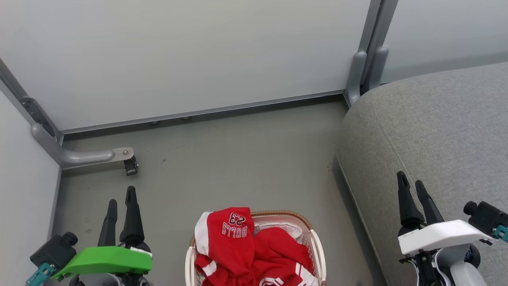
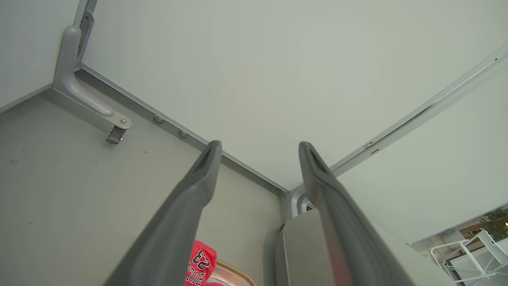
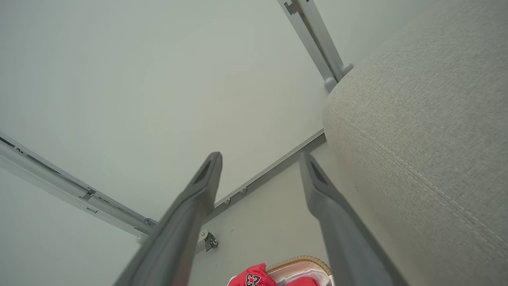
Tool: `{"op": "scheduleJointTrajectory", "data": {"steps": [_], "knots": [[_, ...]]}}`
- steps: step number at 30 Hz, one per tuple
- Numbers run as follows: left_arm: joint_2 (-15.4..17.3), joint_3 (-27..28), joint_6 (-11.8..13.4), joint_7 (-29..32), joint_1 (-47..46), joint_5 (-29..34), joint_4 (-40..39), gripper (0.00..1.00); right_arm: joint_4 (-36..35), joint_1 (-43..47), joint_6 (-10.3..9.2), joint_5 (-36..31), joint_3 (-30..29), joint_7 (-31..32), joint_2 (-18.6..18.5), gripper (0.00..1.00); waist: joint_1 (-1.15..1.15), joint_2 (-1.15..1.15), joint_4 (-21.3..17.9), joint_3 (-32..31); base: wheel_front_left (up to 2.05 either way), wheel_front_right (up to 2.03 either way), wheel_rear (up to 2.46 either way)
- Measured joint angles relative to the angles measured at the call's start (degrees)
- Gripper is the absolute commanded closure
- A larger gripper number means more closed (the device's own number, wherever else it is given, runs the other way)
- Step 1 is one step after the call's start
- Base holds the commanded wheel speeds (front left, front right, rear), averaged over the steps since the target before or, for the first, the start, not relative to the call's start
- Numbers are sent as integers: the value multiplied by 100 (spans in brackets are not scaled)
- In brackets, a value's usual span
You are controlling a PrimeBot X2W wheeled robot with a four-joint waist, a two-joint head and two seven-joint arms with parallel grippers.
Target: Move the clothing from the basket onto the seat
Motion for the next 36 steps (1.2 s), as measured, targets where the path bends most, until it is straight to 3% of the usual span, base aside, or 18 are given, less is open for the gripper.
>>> {"op": "scheduleJointTrajectory", "data": {"steps": [36], "knots": [[16,-289,164,-502,193,2072,356,0,86,49,0,-1931,367,-503,-27,0,0,0,60,-5,0,0,0]]}}
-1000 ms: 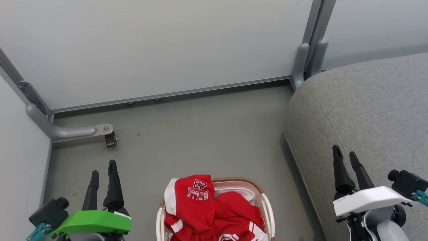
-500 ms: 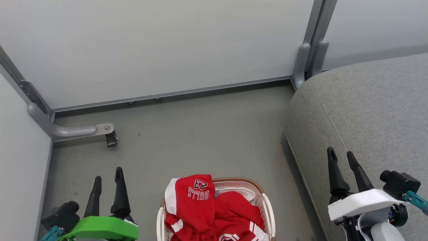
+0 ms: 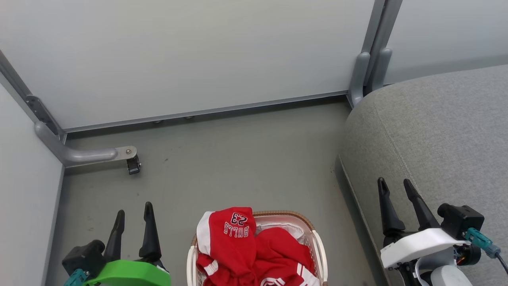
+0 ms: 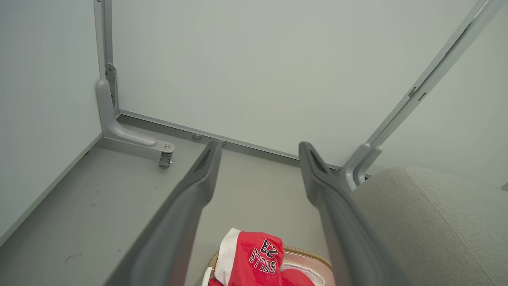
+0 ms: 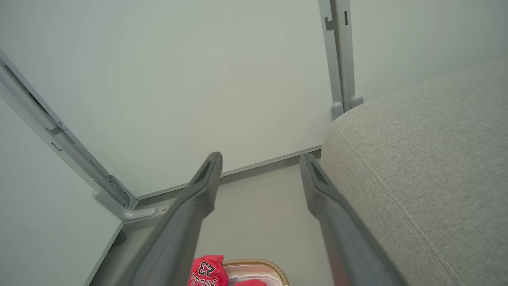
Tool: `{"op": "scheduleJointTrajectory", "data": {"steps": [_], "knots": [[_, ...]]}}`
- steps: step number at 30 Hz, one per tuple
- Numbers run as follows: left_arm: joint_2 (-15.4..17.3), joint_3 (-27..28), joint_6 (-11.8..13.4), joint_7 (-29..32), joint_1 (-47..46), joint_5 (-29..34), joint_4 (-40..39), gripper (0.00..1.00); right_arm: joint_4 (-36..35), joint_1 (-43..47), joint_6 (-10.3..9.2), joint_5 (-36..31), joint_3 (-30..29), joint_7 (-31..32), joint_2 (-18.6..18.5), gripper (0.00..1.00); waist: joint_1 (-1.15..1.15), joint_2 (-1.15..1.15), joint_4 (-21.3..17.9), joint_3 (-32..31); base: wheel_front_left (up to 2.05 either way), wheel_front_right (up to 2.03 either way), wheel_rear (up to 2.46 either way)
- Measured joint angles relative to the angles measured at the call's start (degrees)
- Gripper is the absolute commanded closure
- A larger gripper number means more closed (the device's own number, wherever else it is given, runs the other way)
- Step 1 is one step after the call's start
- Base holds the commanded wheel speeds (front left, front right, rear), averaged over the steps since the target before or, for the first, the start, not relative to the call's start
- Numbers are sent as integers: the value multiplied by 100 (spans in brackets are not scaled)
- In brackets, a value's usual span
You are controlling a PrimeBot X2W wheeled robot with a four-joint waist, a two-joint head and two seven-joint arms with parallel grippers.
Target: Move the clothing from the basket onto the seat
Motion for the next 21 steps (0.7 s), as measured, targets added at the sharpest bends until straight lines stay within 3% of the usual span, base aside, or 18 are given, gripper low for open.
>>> {"op": "scheduleJointTrajectory", "data": {"steps": [21], "knots": [[10,-211,1,-220,43,739,175,0,134,53,1,-900,131,-230,-9,0,0,0,61,15,0,0,0]]}}
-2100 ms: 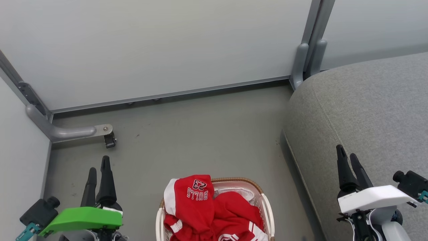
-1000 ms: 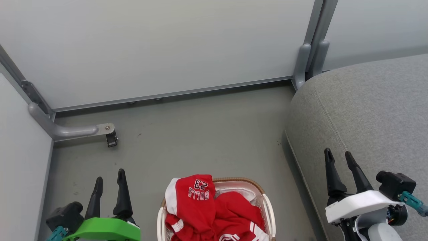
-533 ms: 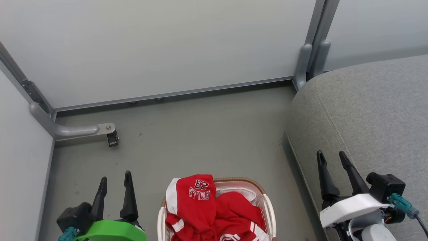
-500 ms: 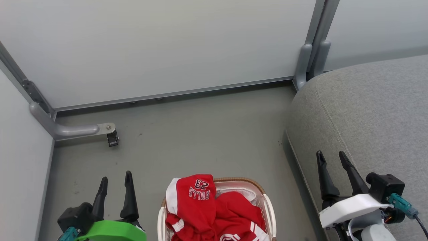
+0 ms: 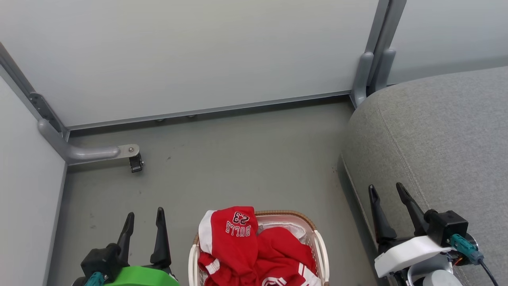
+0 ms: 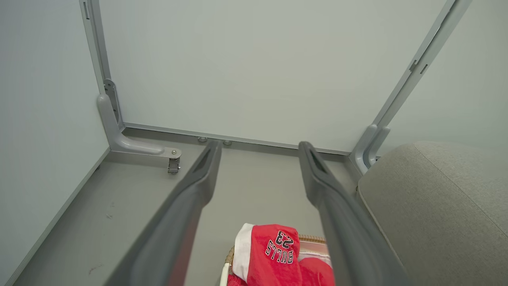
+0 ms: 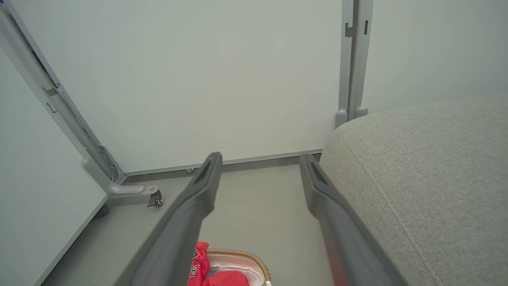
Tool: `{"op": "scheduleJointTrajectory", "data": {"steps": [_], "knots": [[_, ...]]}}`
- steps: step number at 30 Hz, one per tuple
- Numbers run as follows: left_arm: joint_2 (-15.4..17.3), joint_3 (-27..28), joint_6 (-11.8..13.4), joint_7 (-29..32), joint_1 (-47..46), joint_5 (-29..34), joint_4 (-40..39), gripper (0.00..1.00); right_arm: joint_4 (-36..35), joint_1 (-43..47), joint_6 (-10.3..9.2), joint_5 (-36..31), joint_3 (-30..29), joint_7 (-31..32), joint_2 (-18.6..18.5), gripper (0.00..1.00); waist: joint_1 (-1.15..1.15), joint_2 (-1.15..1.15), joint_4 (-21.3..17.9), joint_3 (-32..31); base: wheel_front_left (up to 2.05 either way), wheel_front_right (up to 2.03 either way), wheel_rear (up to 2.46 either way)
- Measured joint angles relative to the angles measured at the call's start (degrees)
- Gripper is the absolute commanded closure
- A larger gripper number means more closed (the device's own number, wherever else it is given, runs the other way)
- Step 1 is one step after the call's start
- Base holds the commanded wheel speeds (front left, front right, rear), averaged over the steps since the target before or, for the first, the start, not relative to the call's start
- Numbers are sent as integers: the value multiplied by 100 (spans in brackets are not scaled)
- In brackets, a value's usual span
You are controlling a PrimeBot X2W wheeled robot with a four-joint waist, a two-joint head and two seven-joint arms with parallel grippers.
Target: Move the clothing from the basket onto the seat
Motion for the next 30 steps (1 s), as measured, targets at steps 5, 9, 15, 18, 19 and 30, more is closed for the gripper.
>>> {"op": "scheduleJointTrajectory", "data": {"steps": [5,9,15,18,19,30], "knots": [[2,-42,1,-42,16,162,25,0,21,5,0,-166,25,-45,-2,0,0,0,14,2,0,0,0],[2,-58,2,-75,24,216,48,0,33,11,0,-221,37,-57,-3,0,0,0,20,4,0,0,0],[3,-54,2,-75,24,214,88,0,44,11,0,-221,36,-56,-4,0,0,0,25,11,0,0,0],[3,-54,2,-75,24,207,101,0,48,11,0,-221,37,-57,-4,0,0,0,24,12,0,0,0],[3,-54,2,-75,24,207,105,0,51,11,0,-221,37,-57,-4,0,0,0,23,11,0,0,0],[3,-65,2,-75,24,205,122,0,55,10,0,-222,35,-56,-4,0,0,0,11,19,0,0,0]]}}
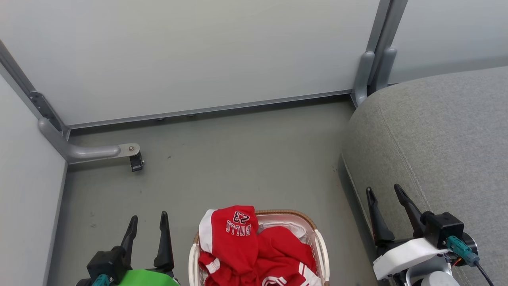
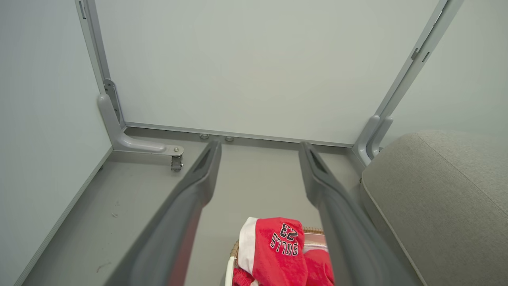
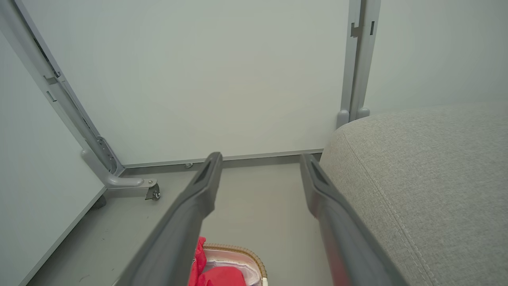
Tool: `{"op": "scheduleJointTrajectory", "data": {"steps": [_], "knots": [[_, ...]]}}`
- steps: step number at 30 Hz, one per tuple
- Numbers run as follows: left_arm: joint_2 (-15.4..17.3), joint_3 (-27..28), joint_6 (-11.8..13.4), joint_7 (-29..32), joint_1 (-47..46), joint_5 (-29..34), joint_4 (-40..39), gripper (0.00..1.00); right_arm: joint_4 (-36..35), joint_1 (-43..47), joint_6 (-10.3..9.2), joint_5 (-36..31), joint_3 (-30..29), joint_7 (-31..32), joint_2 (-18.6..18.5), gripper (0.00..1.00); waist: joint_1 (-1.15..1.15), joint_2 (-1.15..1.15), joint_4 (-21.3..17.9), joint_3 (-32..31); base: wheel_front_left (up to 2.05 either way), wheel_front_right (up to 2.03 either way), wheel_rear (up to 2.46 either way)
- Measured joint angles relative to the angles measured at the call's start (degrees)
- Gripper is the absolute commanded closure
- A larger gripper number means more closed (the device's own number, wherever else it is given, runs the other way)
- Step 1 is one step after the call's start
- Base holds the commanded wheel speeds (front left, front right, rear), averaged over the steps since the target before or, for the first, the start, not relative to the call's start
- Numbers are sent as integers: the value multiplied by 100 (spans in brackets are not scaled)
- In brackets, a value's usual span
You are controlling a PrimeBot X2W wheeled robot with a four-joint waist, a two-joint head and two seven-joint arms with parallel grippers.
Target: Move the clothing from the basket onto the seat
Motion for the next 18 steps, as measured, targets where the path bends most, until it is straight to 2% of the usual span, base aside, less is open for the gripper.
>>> {"op": "scheduleJointTrajectory", "data": {"steps": [10,18], "knots": [[1,-85,-10,0,-23,-7,1,0,-41,-36,0,-24,-21,-1,0,0,0,0,-8,152,0,0,0],[3,-469,-109,0,-477,-80,241,0,-172,-321,0,-147,-174,-1,1,0,0,0,-27,570,0,0,0]]}}
